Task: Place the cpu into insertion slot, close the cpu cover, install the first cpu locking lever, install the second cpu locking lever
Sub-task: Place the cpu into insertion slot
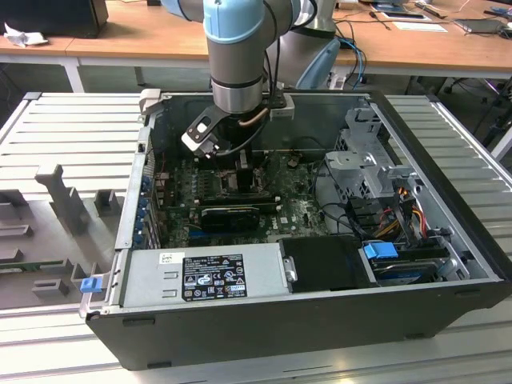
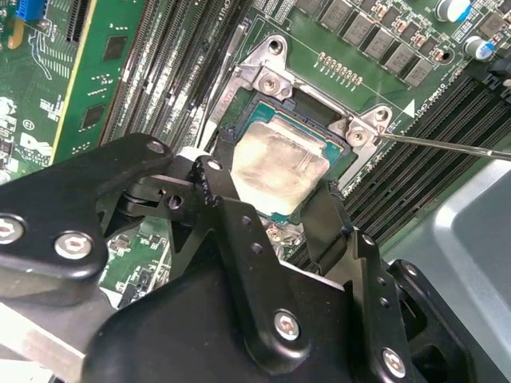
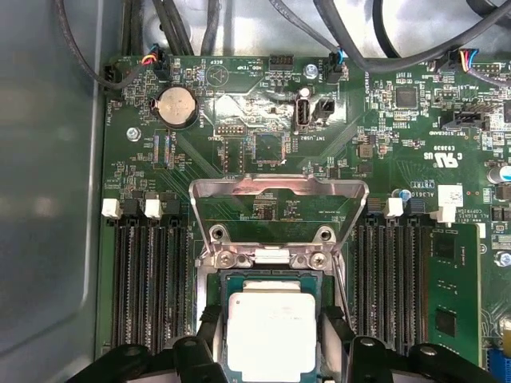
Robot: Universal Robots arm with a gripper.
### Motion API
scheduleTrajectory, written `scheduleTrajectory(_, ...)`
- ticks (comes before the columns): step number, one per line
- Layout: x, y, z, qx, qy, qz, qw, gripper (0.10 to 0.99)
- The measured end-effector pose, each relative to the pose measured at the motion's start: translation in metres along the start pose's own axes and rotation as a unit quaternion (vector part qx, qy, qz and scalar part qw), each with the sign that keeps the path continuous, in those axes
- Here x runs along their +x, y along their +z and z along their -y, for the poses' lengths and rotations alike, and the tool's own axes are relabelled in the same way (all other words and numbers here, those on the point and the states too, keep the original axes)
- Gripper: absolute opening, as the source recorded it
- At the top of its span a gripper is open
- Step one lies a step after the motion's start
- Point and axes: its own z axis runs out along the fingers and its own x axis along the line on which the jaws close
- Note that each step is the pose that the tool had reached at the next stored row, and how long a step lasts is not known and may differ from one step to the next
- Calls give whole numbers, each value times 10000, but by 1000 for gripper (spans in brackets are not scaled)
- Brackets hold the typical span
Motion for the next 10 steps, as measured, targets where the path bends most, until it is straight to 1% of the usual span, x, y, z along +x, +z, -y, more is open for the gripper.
scheduleTrajectory(4, 0, -27, -2, 0, 0, 0, 10000, 604)
scheduleTrajectory(7, 1, -71, -6, 0, 0, 0, 10000, 604)
scheduleTrajectory(8, 1, -85, -7, 0, 0, 1, 10000, 588)
scheduleTrajectory(10, 1, -102, -9, 0, -1, 3, 10000, 459)
